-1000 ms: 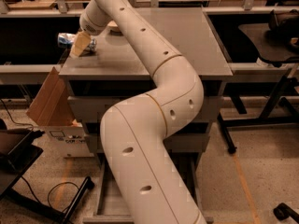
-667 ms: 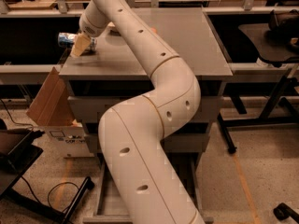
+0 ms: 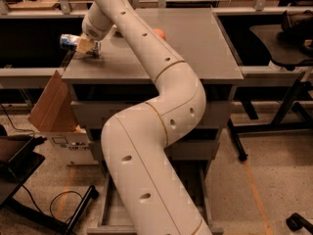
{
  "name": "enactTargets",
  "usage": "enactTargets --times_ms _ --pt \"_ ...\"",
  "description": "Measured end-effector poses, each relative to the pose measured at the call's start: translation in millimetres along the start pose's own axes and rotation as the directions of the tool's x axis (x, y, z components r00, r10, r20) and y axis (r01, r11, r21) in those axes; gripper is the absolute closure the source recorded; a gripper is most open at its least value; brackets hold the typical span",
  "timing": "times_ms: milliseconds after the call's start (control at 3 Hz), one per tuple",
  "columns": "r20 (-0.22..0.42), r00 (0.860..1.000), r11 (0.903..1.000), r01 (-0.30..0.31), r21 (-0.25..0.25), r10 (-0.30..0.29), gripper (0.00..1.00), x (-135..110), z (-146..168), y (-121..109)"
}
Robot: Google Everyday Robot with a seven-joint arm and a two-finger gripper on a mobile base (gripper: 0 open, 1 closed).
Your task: Place redbull can into bottom drawer
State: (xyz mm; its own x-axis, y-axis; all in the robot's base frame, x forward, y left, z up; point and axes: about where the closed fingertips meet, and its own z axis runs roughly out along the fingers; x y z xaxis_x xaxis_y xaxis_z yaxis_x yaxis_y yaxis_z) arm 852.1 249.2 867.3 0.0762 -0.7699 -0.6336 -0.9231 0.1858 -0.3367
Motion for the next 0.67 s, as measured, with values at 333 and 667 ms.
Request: enactTargets --times_ms 333,667 --pt "-0.002 1.0 1.0 -0.001 -0.005 0.001 0.96 0.8 3.7 1.7" --pt "-0.003 1.0 1.0 -0.001 -0.008 0.001 1.0 1.3 5.9 2.7"
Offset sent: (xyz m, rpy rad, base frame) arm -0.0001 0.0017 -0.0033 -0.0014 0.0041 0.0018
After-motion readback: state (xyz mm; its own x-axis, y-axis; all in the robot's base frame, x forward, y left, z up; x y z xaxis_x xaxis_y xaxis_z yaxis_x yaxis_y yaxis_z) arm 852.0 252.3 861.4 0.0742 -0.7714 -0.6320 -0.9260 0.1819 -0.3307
